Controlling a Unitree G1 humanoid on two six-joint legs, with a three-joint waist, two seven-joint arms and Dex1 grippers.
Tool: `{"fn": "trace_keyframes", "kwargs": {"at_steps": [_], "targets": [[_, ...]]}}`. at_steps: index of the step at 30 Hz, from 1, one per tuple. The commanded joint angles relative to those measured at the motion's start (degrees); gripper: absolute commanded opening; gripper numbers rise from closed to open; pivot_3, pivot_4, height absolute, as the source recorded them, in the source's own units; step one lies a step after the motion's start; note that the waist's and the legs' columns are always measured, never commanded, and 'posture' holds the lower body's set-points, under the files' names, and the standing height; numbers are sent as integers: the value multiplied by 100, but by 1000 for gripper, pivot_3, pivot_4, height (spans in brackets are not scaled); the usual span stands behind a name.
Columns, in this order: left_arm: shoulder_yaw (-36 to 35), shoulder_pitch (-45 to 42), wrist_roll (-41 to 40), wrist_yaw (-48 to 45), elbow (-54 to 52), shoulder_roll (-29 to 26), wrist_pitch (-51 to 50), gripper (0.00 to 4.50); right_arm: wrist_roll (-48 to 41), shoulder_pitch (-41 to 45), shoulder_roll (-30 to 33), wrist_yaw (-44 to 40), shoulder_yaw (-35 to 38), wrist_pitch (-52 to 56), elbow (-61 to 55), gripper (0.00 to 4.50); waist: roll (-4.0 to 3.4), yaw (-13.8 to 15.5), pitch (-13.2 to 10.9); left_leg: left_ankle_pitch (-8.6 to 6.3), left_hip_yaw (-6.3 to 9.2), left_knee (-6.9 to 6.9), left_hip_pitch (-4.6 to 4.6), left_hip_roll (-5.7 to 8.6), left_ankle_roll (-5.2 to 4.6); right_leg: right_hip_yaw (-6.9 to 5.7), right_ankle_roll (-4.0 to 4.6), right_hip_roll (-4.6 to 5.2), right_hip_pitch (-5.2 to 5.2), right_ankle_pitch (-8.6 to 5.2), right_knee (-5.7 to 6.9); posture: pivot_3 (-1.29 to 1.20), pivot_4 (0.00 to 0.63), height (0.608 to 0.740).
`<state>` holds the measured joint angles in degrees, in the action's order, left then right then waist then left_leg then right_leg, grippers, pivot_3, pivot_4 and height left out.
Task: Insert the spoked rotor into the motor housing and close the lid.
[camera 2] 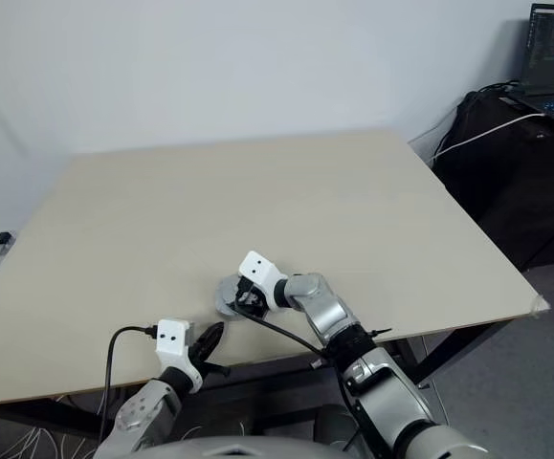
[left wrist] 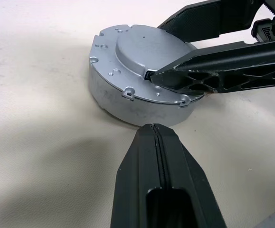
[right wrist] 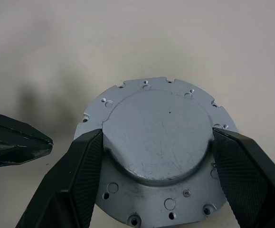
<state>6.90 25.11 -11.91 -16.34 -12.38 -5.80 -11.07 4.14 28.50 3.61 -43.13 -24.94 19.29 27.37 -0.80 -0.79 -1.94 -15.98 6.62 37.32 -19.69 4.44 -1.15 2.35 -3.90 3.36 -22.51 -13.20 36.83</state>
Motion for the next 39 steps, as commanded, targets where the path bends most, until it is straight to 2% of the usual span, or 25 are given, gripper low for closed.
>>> {"fn": "trace_keyframes", "kwargs": {"at_steps": [1, 5, 9, 11, 18, 27, 33, 39], "targets": [[12, -78, -36, -19, -227, 10, 43, 0, 133, 15, 89, -39, -102, 169, 71, 3210, 0, 1, 0, 0, 0, 0, 0, 0, 0, 0, 0, 1, 0, 0, 0, 0, 0, 740], [-167, -238, -154, 93, -258, 90, 41, 0, 130, 0, 95, -37, -112, 192, 37, 3210, 0, 5, 0, 0, 0, 0, -1, 1, 0, 0, 0, 1, 0, 0, -1, 0, 0, 740], [-984, -820, -584, 823, -183, 455, -338, 0, 126, -6, 94, -17, -130, 193, 39, 3210, 3, 14, 2, 0, 4, 0, -1, 1, 2, -3, -4, 1, 0, 2, 0, 0, 0, 740], [-1292, -1108, -915, 873, -152, 479, -648, 0, 129, -7, 87, -6, -139, 185, 50, 3210, 6, 10, 4, 2, 6, 0, 0, 1, -1, -4, -29, 0, 1, 16, 0, 0, 0, 740], [-1734, -1985, -1581, 808, 205, 145, -2041, 0, 131, 7, 63, 17, -136, 182, 53, 3210, 17, -1, 11, 8, 8, -6, 0, 4, -10, -5, -27, -3, -1, 15, -4, 0, 0, 740], [-2080, -3003, -2395, 200, 893, -674, -3721, 0, 117, 50, 59, 40, -116, 198, 33, 3210, 18, -41, 12, 12, 12, -12, 3, 3, -3, -2, -25, -10, -4, 15, 0, 0, 0, 740], [-2023, -3236, -2619, -270, 1076, -1059, -4323, 0, 106, 46, 54, 58, -106, 206, 19, 3210, 18, -48, 13, 10, 14, -16, 3, 5, 4, 0, -6, -9, -5, 25, -1, 0, 0, 740], [-1607, -3185, -2775, -871, 886, -1324, -4886, 0, 105, 32, 62, 59, -121, 219, -1, 3210, 18, -48, 12, 6, 16, -17, 3, 5, 19, 0, -8, -9, -5, 22, 0, 0, 0, 740]]}}
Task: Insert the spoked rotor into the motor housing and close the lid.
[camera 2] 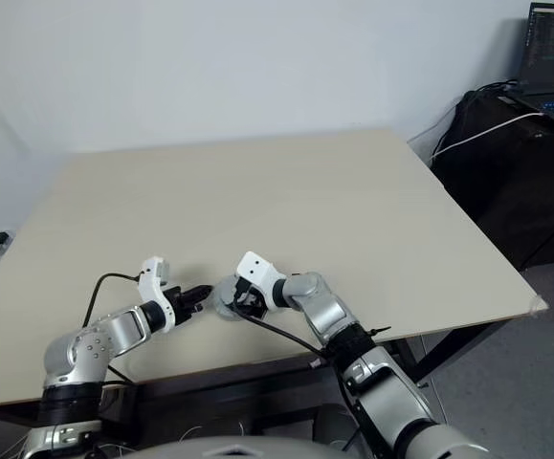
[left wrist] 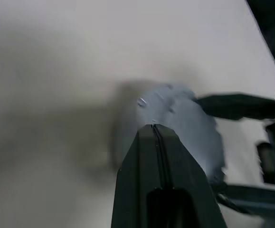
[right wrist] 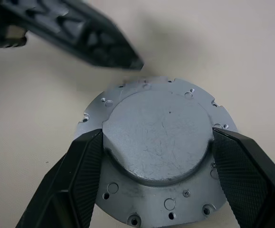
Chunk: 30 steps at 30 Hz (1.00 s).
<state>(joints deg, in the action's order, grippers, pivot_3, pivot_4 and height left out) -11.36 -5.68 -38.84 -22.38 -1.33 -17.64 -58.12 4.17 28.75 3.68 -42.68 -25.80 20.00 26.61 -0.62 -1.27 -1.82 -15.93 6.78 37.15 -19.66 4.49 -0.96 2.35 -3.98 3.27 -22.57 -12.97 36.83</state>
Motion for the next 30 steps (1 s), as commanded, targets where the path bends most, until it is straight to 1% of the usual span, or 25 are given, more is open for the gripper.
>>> {"fn": "trace_keyframes", "kwargs": {"at_steps": [1, 9, 16, 20, 25, 30], "targets": [[295, -111, -71, -307, -233, -164, -230, 0, 103, 6, 55, 15, -39, 146, 76, 3210, 0, 0, 1, -1, 0, 0, 0, 0, 1, 0, -2, 0, 0, -1, 0, 0, 0, 740], [432, -162, 9, -306, -260, -135, -236, 0, 103, -21, 68, 12, -63, 156, 18, 3210, -1, 21, 1, -1, 4, -1, 1, 1, 10, -1, -13, 2, 2, -7, 0, 0, 0, 740], [177, -246, 127, -52, -104, -34, -18, 0, 104, -29, 73, 10, -76, 168, -10, 3210, -1, 47, 2, 2, 5, -1, 1, 1, 13, -1, -14, 2, 2, -6, 0, 0, 0, 740], [209, -310, 206, 47, 23, -18, -98, 0, 102, -29, 63, 3, -90, 166, -9, 3210, -1, 30, 2, 3, 7, -4, 1, 0, 16, -2, -13, 0, 0, -7, 0, 0, 0, 740], [155, -426, 401, 447, 211, 221, -118, 0, 100, -28, 49, 5, -96, 160, -4, 3210, 1, 27, 3, 4, 9, -8, 1, 1, 16, -2, -10, 0, -1, -7, -1, 0, 0, 740], [235, -393, 441, 407, 219, 267, -272, 0, 104, -39, 54, 12, -99, 164, -18, 3210, 3, 32, 5, 5, 10, -8, 2, 1, 18, -2, -11, 1, 1, -7, 0, 0, 0, 740]]}}
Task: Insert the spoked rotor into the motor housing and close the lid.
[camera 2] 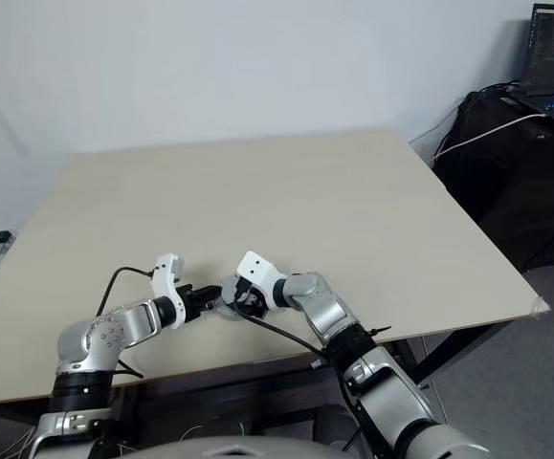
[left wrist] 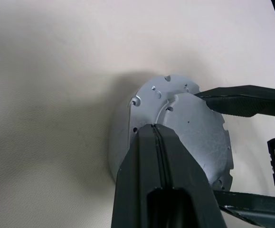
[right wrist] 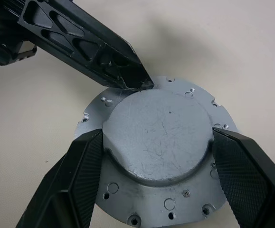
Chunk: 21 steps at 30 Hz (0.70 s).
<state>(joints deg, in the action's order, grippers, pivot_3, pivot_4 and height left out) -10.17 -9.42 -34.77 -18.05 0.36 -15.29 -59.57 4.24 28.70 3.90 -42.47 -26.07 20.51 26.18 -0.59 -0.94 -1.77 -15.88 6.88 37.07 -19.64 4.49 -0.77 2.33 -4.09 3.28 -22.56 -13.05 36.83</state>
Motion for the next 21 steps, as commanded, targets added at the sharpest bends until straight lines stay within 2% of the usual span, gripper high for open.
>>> {"fn": "trace_keyframes", "kwargs": {"at_steps": [1, 10, 12, 14, 21], "targets": [[169, -2, 25, -76, 34, 14, -180, 0, 96, -26, 34, -9, -68, 115, 29, 3210, 0, -1, 0, 0, 0, 0, 0, 0, 0, 0, 0, 0, 0, 0, 0, 0, 0, 740], [326, 49, 17, -254, -13, -17, -332, 0, 28, -50, -10, 60, 30, -13, -65, 3210, 0, -11, 7, -3, 0, -2, 0, 1, -3, 1, 3, 0, 0, -1, -2, 0, 0, 740], [324, 53, 23, -264, -21, -13, -335, 0, -38, -42, -54, 161, 155, -1, -119, 3926, 0, -11, 7, -3, 1, -3, 0, 1, -3, 0, 3, 1, 0, -2, -3, 0, 0, 740], [330, 58, 29, -278, -33, -15, -332, 0, -63, -56, -61, 247, 233, -34, -209, 4462, 0, -8, 7, -3, 1, -3, 0, 1, -3, 0, 3, 1, 0, -2, -2, 0, 0, 740], [373, 38, 79, -365, -13, -32, -302, 0, -362, -267, 56, 273, 588, 82, -962, 4462, 1, 32, 3, -4, 3, -3, -11, 4, -4, 0, 5, 3, -7, -2, -6, 0, 0, 740]]}}
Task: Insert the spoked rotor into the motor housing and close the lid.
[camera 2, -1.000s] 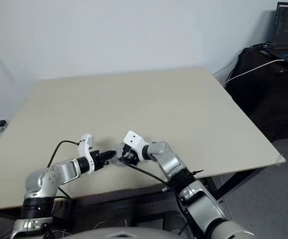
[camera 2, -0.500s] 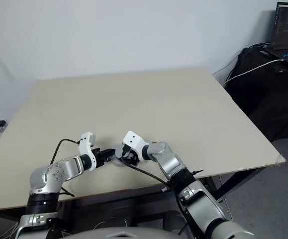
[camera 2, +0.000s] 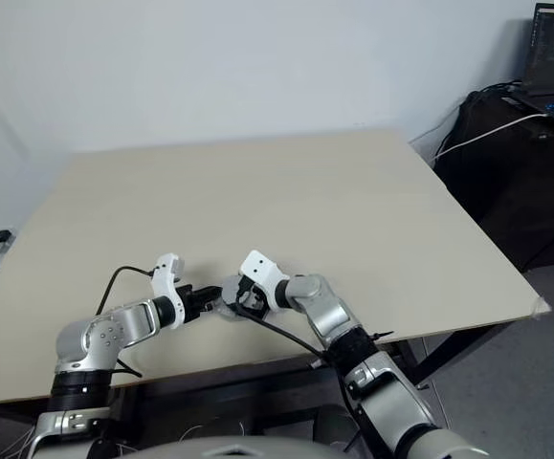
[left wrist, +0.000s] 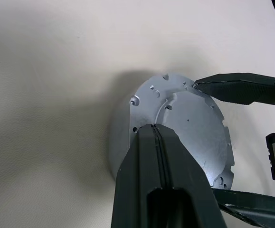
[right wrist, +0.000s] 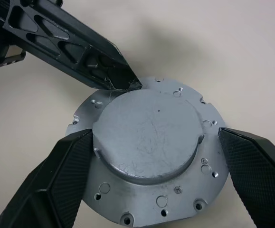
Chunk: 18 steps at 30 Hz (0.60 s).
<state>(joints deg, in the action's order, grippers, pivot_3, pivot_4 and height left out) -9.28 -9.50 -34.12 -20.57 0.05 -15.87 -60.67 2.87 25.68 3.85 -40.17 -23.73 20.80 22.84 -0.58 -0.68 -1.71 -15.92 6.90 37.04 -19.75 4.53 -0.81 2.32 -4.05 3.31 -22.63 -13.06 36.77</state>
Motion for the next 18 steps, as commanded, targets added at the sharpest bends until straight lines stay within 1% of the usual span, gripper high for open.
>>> {"fn": "trace_keyframes", "kwargs": {"at_steps": [1, 7, 9, 11, 13, 16, 18], "targets": [[293, 40, 24, -123, 25, 25, -188, 0, -295, -20, 115, -25, 377, 137, -811, 4462, 0, 10, -3, 0, 0, 0, -4, 2, 0, 0, 0, 2, -2, 0, 0, 0, 0, 740], [342, -5, 76, -199, 96, 12, -157, 0, -846, -443, 665, -680, 350, 899, -2089, 4462, 3, 10, -3, 0, 6, 3, -5, 2, -1, -7, -6, 6, 1, -2, 0, 0, 0, 740], [360, -21, 93, -216, 126, 18, -139, 0, -946, -530, 831, -809, 306, 1037, -2338, 4462, 3, 13, -4, 0, 11, 3, -6, 2, -1, -13, -14, 7, 4, -8, -4, 0, 0, 740], [379, -31, 107, -233, 138, 33, -129, 0, -1102, -600, 867, -807, 405, 1156, -2476, 4462, 3, 18, -5, -1, 11, 3, -7, 4, -2, -15, -14, 9, 4, -8, -6, 0, 0, 740], [395, -45, 126, -252, 155, 43, -117, 0, -1171, -602, 624, -254, 782, 1246, -2383, 4462, 5, 18, -6, -1, 11, 3, -7, 4, -2, -15, -15, 11, 4, -8, -6, 0, 0, 740], [405, -59, 174, -290, 163, 61, -112, 0, -1269, -436, 127, 832, 1519, 1916, -2071, 4462, 4, 30, -6, 0, 14, 3, -6, 3, 1, -15, -15, 10, 4, -8, -2, 0, 0, 740], [411, -52, 193, -315, 135, 61, -119, 0, -1400, -369, -25, 1147, 1854, 2402, -1991, 4462, 5, 57, -6, 1, 15, 3, -7, 4, 3, -15, -14, 10, 3, -7, -1, 0, 0, 740]]}}
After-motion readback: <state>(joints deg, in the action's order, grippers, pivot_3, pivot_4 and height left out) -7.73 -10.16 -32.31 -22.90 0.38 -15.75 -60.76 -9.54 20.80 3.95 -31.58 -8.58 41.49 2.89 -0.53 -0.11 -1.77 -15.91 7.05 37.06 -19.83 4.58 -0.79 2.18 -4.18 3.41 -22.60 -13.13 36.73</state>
